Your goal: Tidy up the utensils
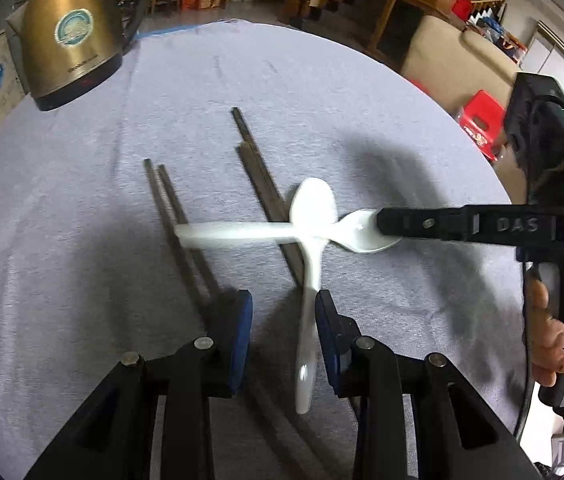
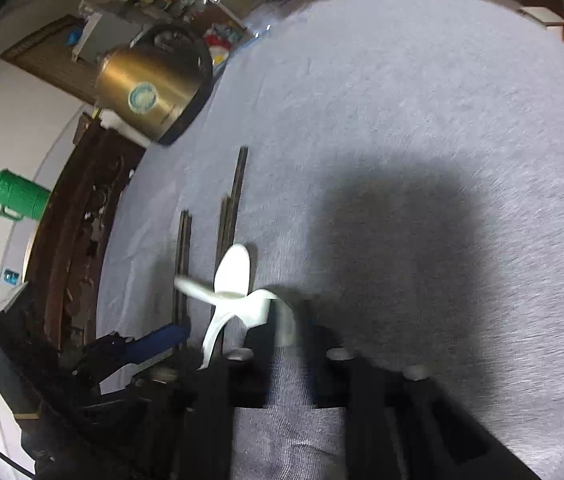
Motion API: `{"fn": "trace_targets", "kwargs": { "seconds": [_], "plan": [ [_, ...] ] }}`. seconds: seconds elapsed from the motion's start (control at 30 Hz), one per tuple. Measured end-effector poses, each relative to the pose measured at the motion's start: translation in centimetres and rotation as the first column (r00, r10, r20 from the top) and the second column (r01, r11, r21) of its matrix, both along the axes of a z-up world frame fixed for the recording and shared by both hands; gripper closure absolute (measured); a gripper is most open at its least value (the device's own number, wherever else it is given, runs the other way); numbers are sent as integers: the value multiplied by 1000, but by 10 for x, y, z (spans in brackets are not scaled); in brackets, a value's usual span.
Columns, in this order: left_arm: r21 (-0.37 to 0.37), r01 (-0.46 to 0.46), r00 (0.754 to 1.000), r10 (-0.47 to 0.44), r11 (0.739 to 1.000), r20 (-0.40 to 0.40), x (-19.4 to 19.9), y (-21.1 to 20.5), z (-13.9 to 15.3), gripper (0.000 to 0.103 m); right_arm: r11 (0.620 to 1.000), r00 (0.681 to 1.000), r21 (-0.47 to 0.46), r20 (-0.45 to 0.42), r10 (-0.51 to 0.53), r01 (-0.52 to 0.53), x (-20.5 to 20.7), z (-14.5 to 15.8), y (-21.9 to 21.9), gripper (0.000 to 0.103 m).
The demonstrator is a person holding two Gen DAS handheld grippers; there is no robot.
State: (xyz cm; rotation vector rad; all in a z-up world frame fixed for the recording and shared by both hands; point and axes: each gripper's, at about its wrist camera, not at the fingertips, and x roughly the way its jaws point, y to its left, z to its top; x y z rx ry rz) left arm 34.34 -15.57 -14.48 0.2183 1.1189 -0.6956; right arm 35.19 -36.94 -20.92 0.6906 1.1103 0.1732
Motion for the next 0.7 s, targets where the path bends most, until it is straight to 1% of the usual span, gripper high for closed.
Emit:
{"fn": "trace_targets", "kwargs": {
  "seconds": [0.03,0.07,0.13,0.2,0.33,0.4,0.53,0.6,0.7],
  "plan": [
    [3,6,1000,-6,1000,2,-1,-2,0,70,1000,1000,0,9,-8,8,0,0,0,97],
    [5,12,1000,-12,1000,1,-4,-3,0,70,1000,1000,-19,25,-13,14,-2,2,1,97],
    [7,15,1000,-15,1000,-7,-2,-5,-3,74,999,998,-22,52,-30,31,-3,4,0,98],
    [-12,20,1000,-20,1000,-1,-3,-4,-1,92,999,996,-5,78,-53,53,-7,9,-5,99],
    [0,12,1000,-12,1000,20,-6,-4,-1,93,995,987,-56,142,-74,83,-18,26,-13,99],
    [-3,-3,999,3,1000,35,-7,-1,2,94,993,983,-69,161,-86,98,-25,33,-18,99],
    [-60,-63,995,68,996,79,-11,24,20,94,991,979,-89,186,-86,104,-38,42,-25,99],
    [-82,-91,990,99,993,99,-15,39,30,94,990,978,-111,200,-63,86,-46,49,-27,99],
    [-99,-144,981,155,985,117,-25,65,38,94,986,977,-163,212,8,27,-60,57,-27,99]
  ]
}}
